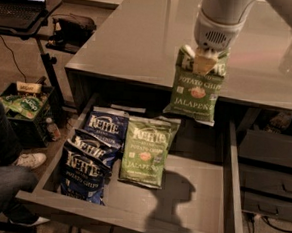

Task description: Pick green jalapeno chip bag from top drawer and place on counter

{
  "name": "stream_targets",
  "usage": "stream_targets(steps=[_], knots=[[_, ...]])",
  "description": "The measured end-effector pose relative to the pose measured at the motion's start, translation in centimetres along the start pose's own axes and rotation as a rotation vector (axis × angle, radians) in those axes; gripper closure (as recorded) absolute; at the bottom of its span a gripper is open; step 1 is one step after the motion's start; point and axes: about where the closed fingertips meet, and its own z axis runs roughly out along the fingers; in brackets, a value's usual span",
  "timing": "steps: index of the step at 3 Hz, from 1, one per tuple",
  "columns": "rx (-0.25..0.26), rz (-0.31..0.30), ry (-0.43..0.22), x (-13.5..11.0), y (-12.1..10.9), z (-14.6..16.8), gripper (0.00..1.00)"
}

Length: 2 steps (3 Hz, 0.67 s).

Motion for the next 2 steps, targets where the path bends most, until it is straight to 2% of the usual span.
stream_targets(steps=[2], knots=[[0.052, 0.015, 0.064, -0.1, -8.9, 0.3, 1.0]])
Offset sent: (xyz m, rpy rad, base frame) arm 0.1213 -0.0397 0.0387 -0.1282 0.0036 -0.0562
